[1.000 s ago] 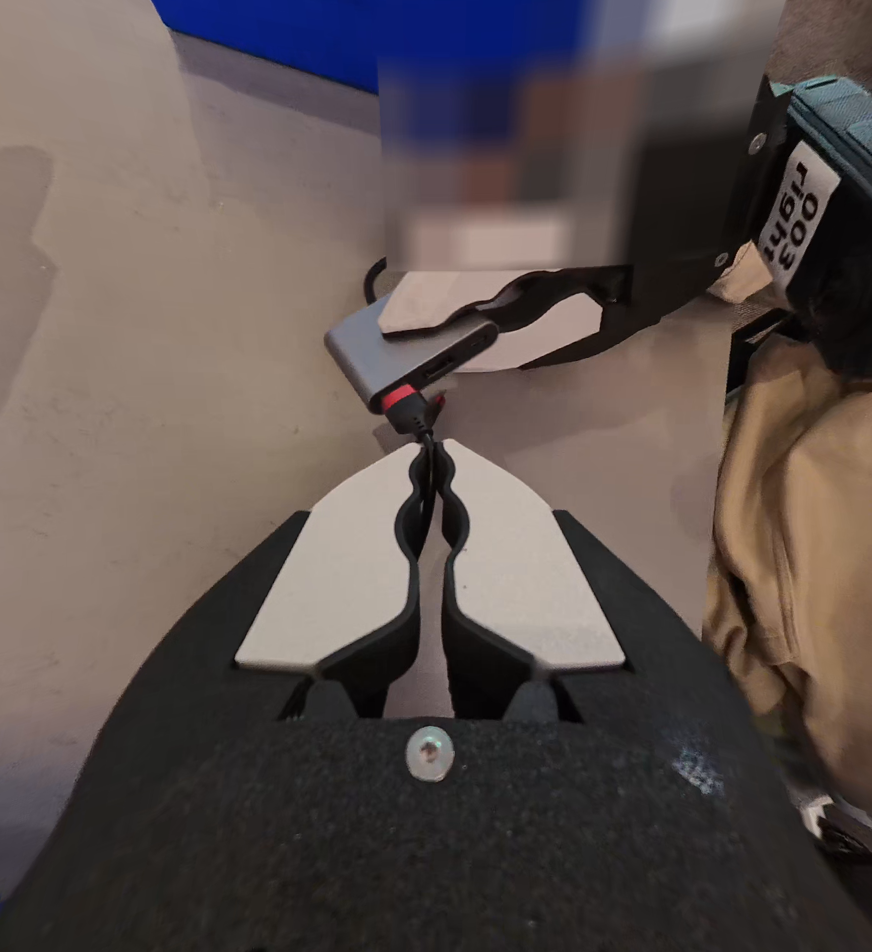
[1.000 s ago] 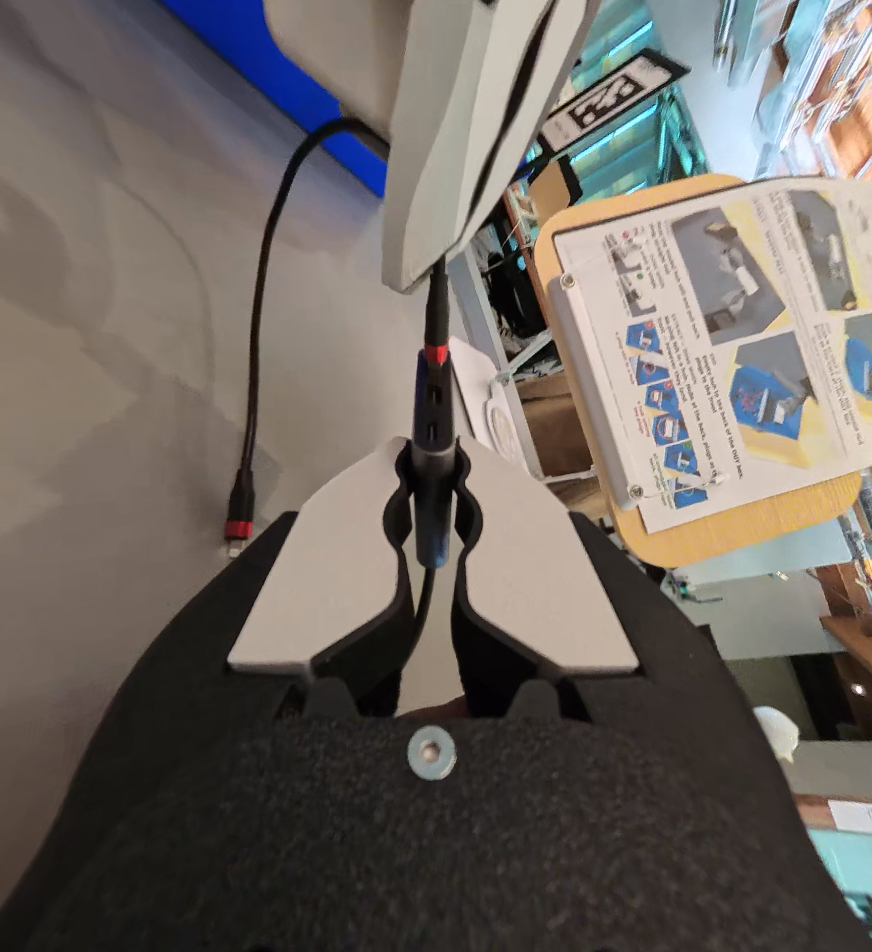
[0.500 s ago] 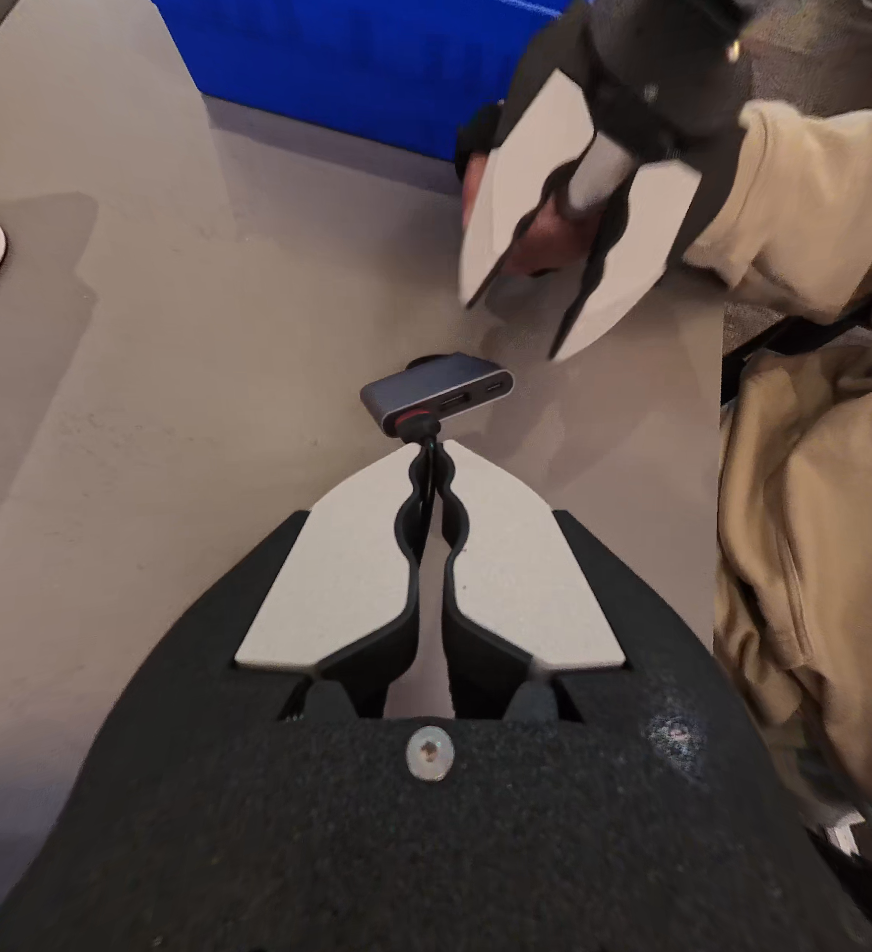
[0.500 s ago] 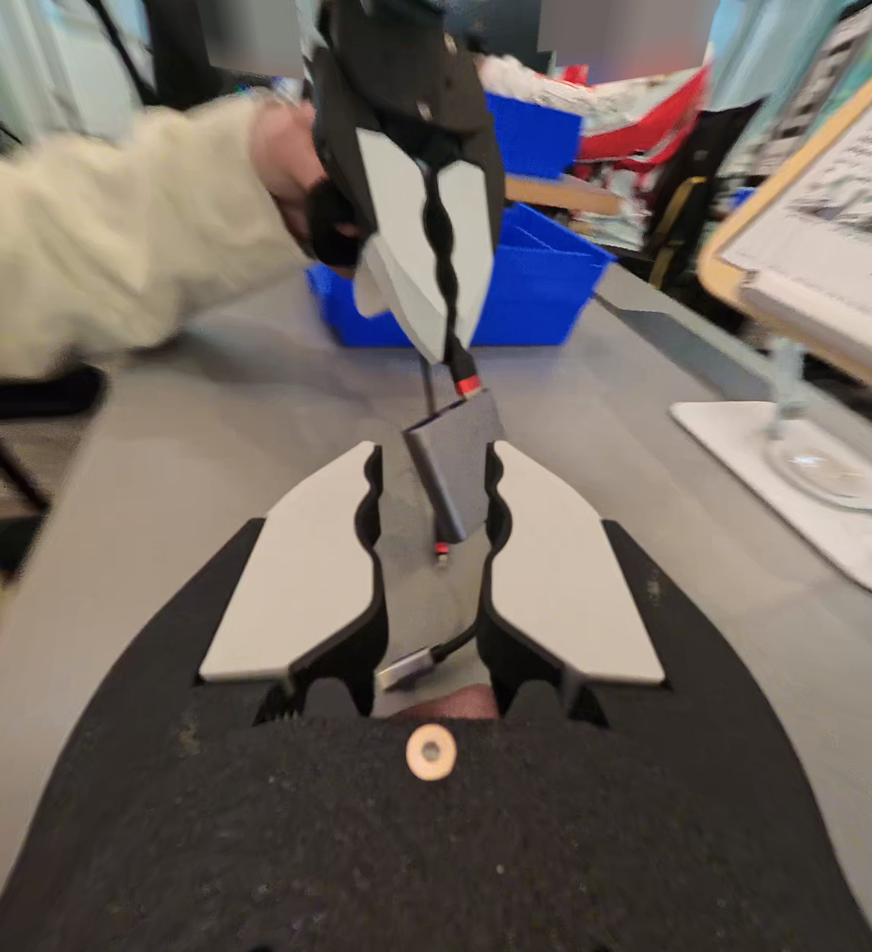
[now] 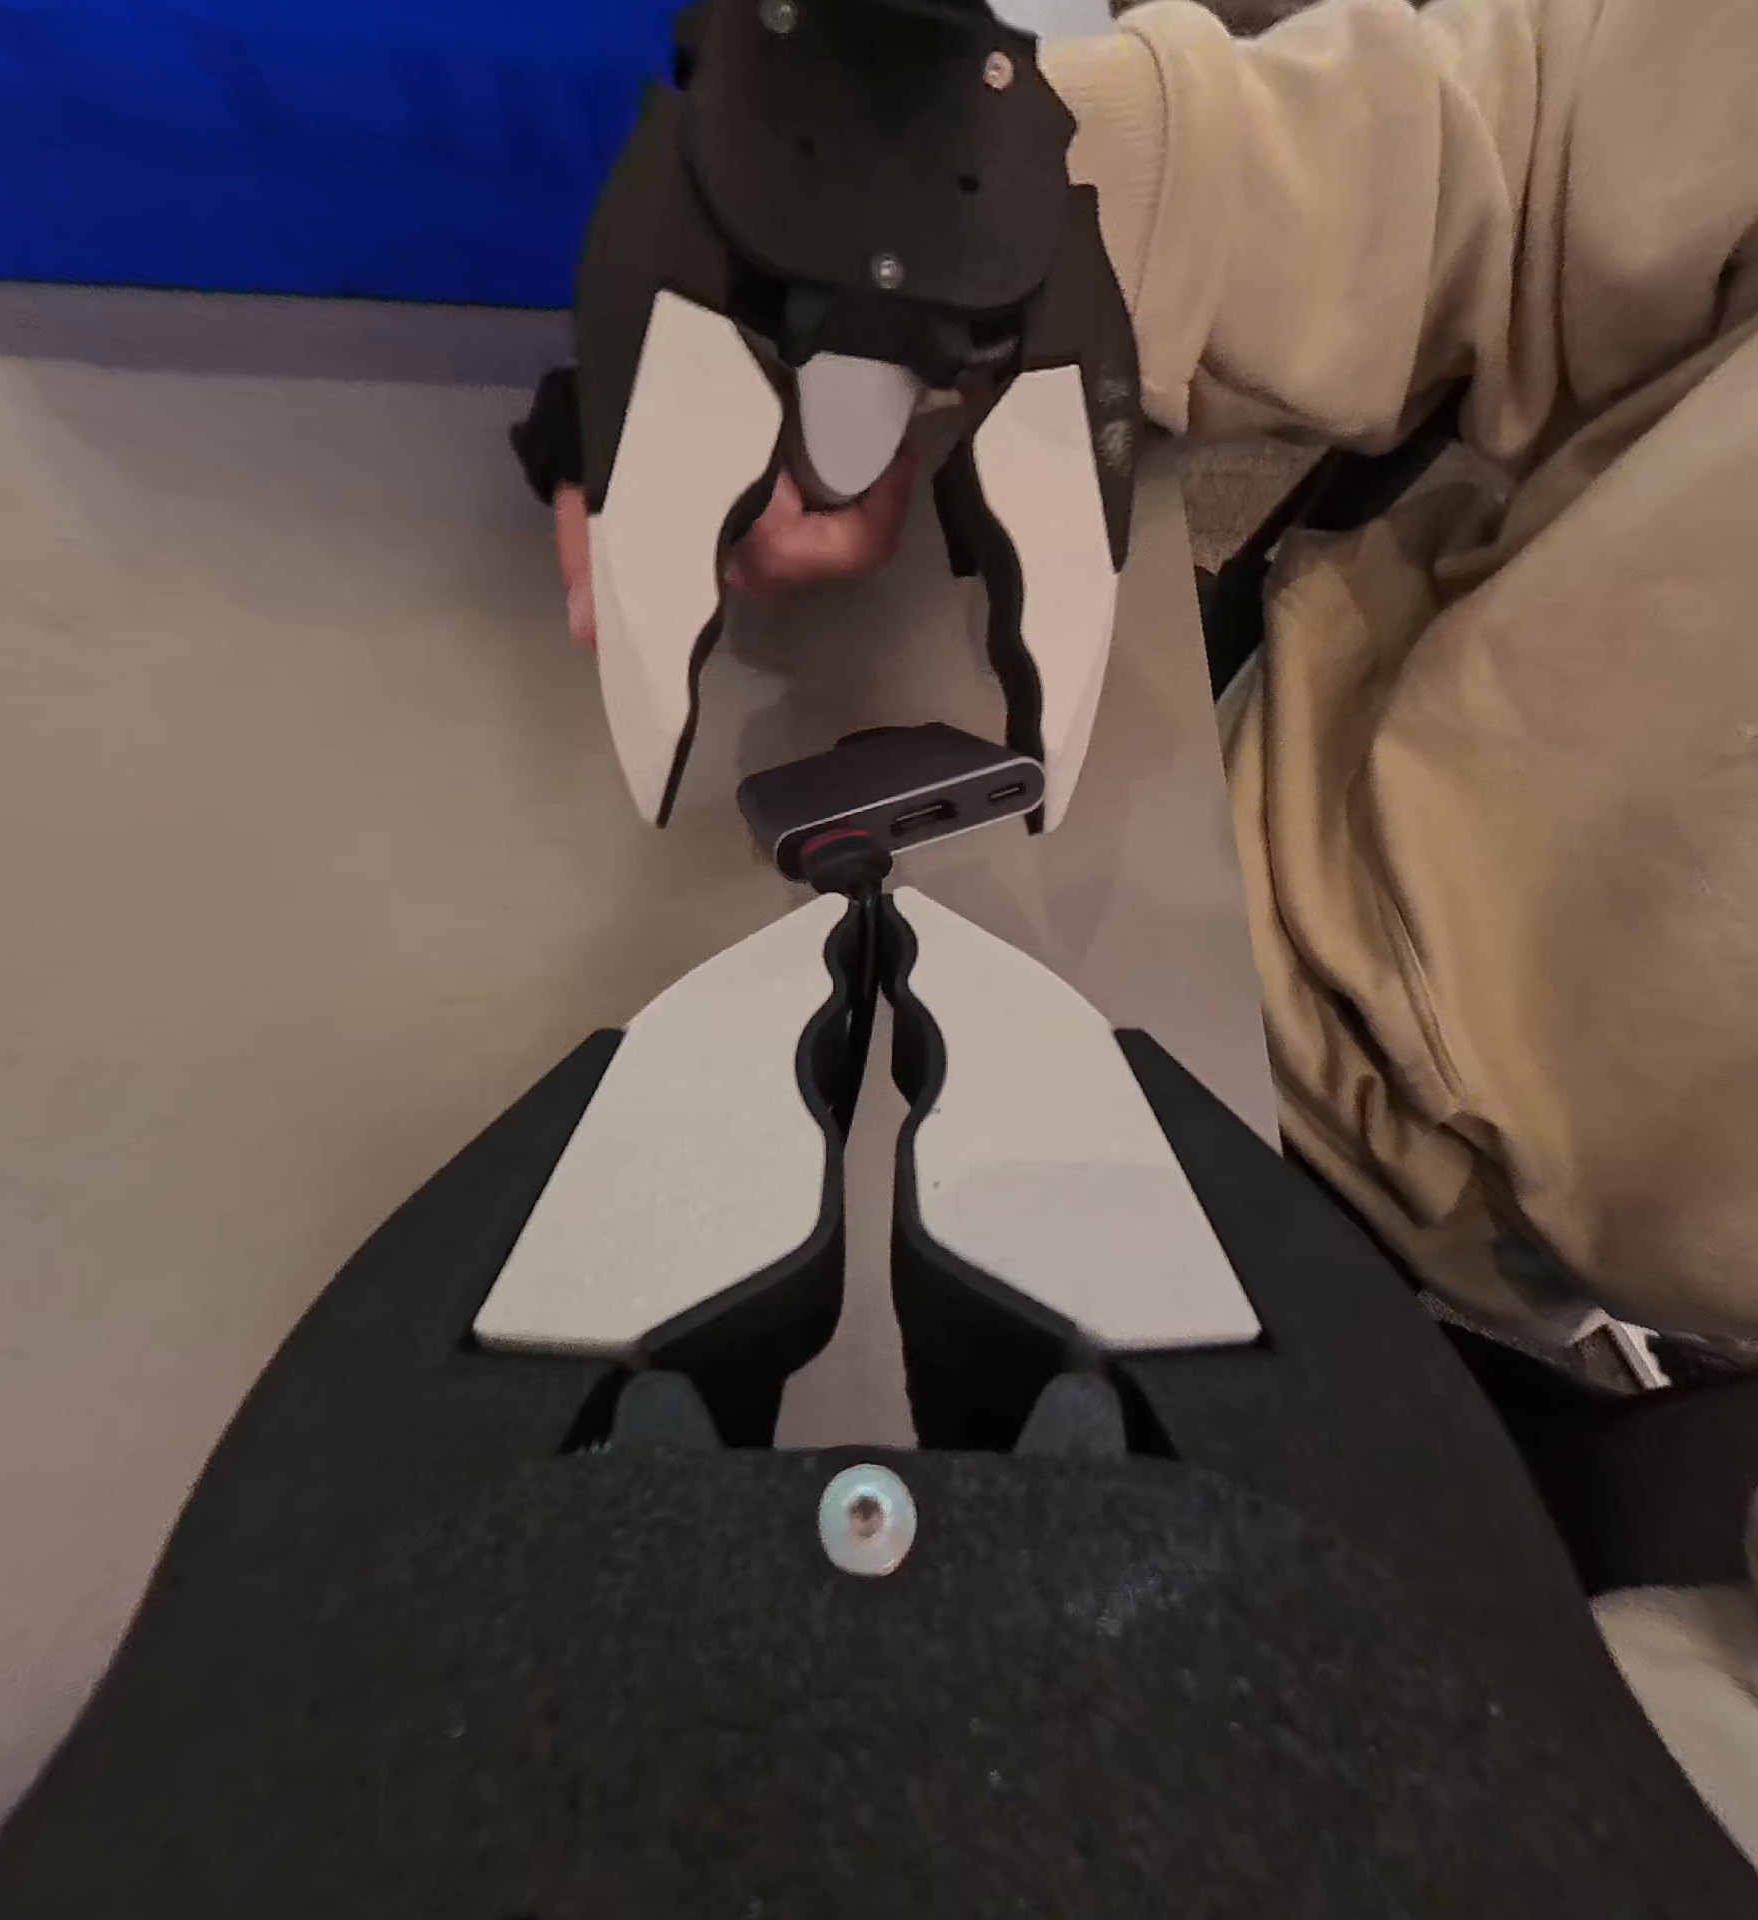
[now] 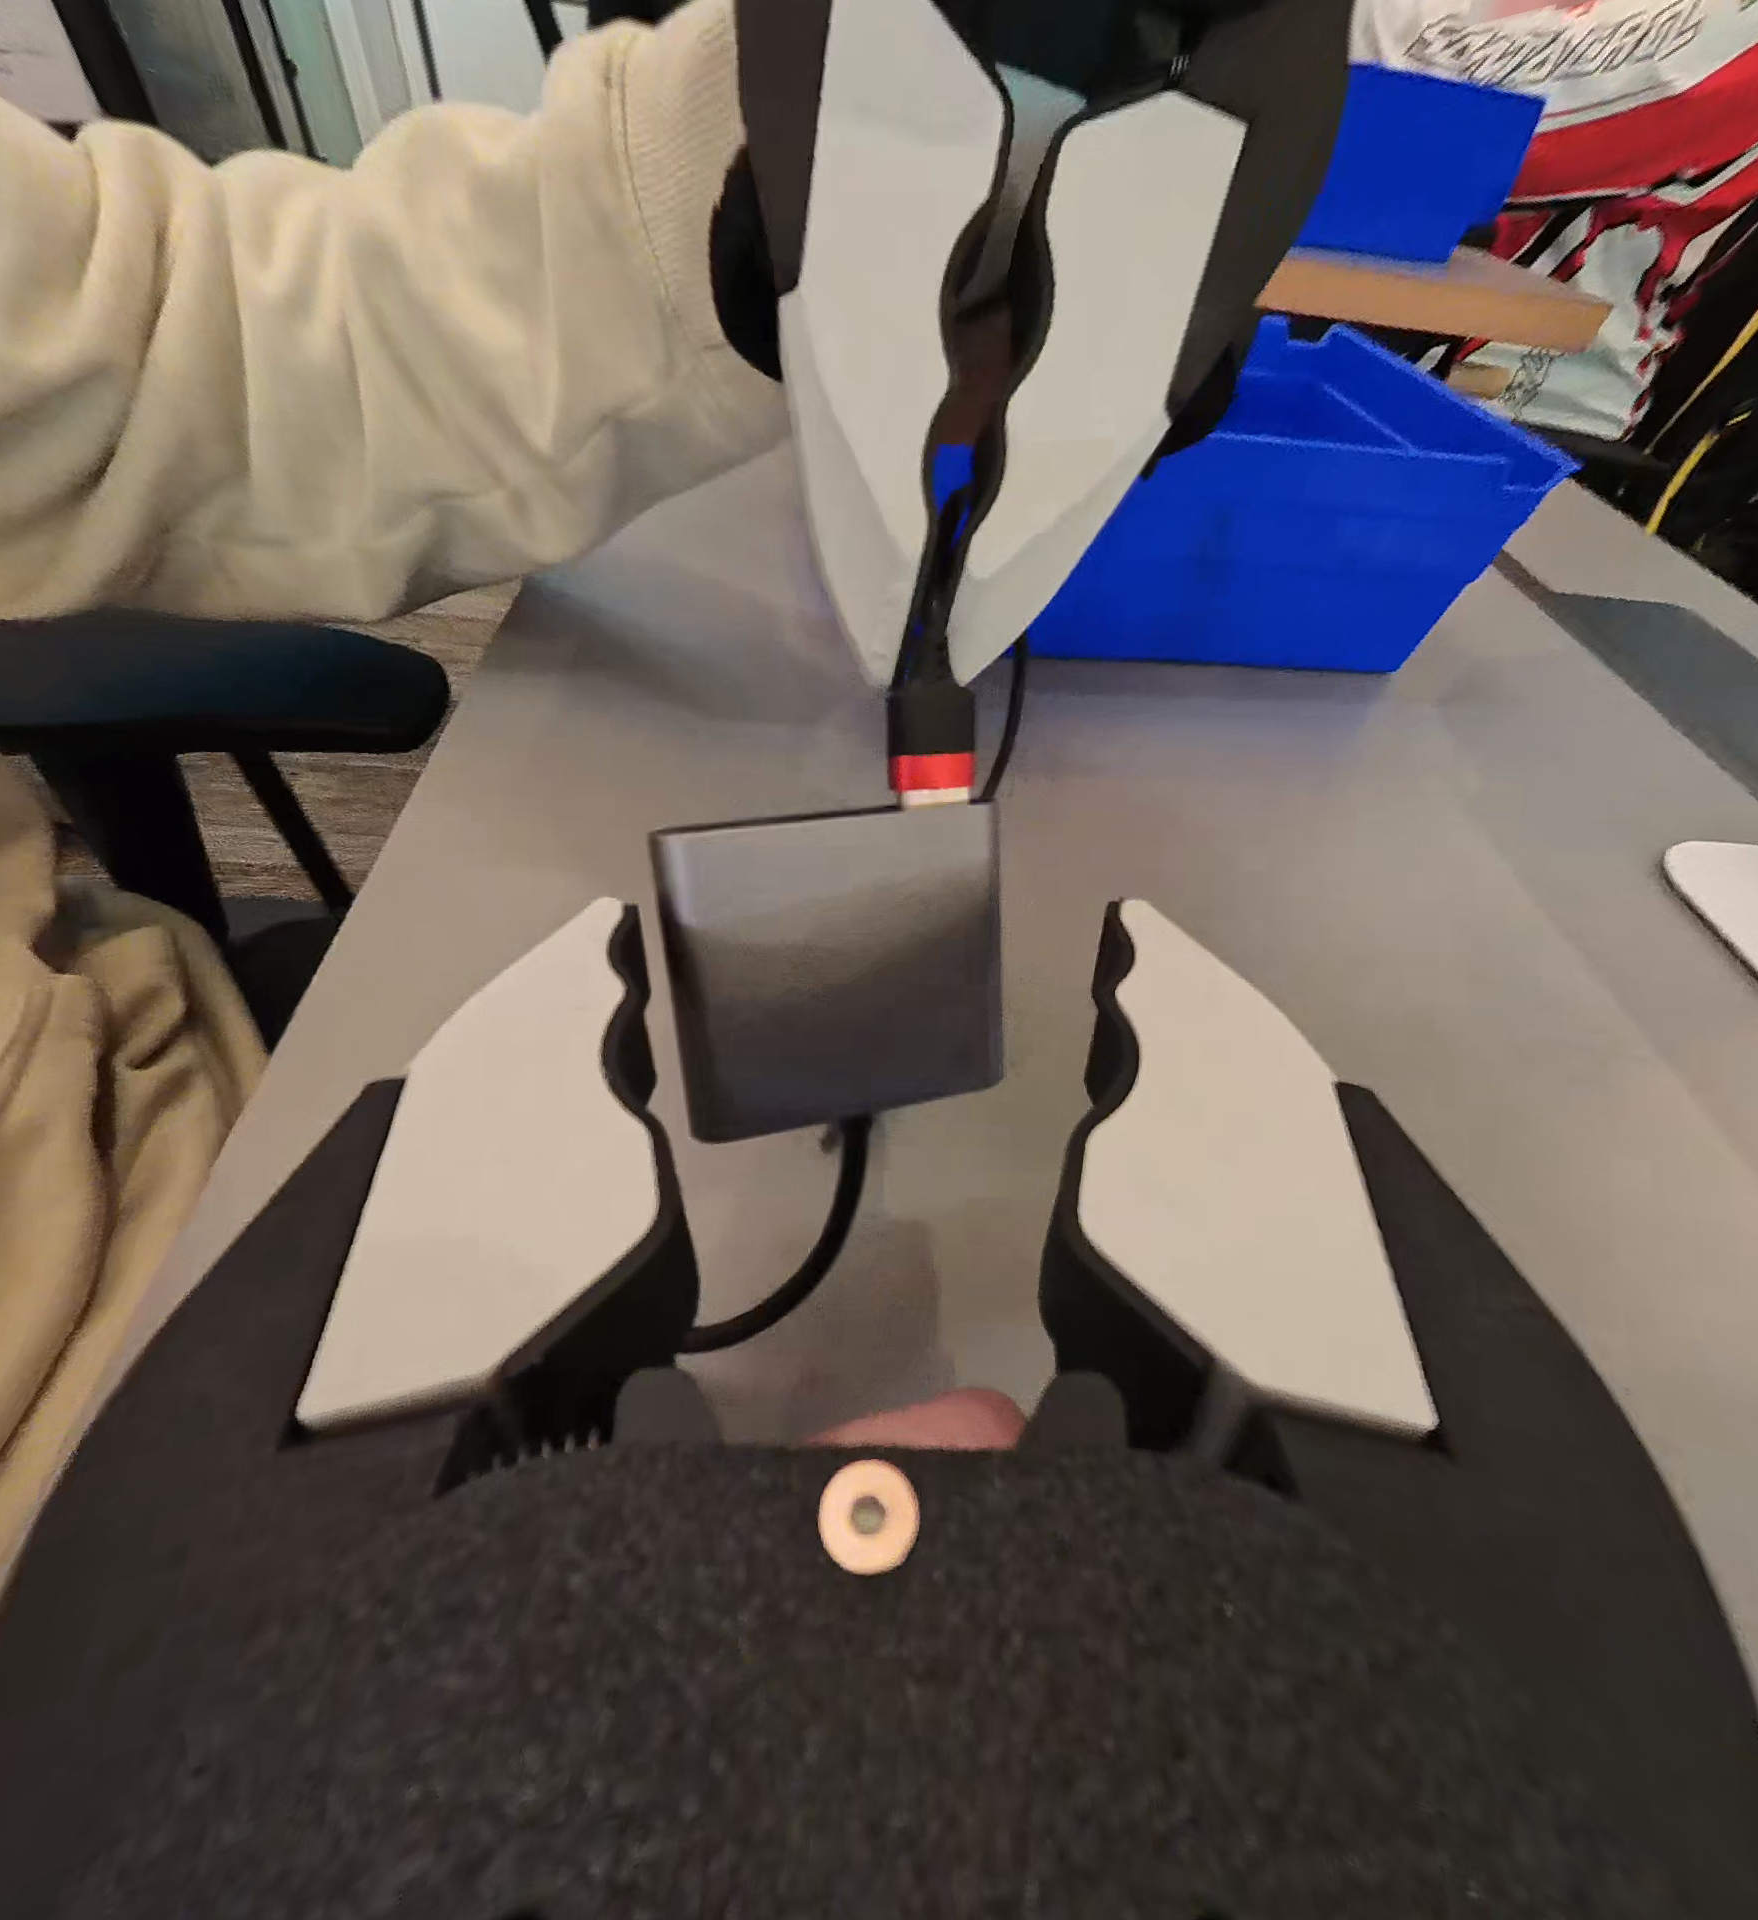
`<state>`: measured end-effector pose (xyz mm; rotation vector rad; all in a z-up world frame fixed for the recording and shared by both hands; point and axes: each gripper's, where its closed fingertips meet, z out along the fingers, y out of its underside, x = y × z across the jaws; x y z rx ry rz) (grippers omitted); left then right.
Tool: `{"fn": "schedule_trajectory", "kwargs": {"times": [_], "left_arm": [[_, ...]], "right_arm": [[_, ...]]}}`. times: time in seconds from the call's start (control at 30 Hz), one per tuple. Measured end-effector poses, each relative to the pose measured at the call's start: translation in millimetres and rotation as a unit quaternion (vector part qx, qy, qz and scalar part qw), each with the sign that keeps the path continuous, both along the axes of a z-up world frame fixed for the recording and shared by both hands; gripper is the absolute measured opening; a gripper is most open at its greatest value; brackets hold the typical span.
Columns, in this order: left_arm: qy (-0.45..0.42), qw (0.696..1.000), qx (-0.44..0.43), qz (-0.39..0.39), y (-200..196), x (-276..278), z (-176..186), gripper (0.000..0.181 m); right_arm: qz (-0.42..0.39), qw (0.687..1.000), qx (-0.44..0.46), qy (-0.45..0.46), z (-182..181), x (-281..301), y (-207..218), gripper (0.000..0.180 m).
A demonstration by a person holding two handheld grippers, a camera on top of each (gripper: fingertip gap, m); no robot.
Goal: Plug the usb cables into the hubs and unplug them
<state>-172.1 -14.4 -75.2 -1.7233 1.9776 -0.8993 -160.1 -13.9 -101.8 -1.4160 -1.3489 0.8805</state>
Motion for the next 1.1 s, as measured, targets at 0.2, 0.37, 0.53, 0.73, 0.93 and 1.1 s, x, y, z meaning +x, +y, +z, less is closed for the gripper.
{"fn": "schedule_trajectory", "kwargs": {"times": [0.2, 0.37, 0.53, 0.73, 0.93, 1.1], "left_arm": [[0.008, 1.000, 0.015, -0.001, -1, 5, -5, 0.001], [0.017, 0.998, 0.065, 0.018, 8, 4, -8, 0.001], [-0.069, 0.996, 0.048, 0.017, 3, -1, 36, 0.001], [-0.048, 0.984, 0.115, 0.129, 49, -39, 55, 0.001], [-0.165, 0.883, 0.154, 0.411, 99, -41, 26, 0.001], [-0.253, 0.732, 0.129, 0.620, 97, -91, -19, 0.001]], "right_arm": [[0.031, 0.997, -0.032, -0.059, -19, -2, -9, 0.067], [0.001, 0.996, -0.010, -0.094, -24, 0, 1, 0.067], [-0.035, 0.983, -0.016, -0.182, -56, 18, 14, 0.066], [-0.066, 0.995, -0.014, -0.074, -17, 25, 23, 0.066], [-0.163, 0.985, 0.015, -0.046, -7, 35, 53, 0.066], [-0.300, 0.953, 0.041, -0.023, 3, 56, 82, 0.067]]}}
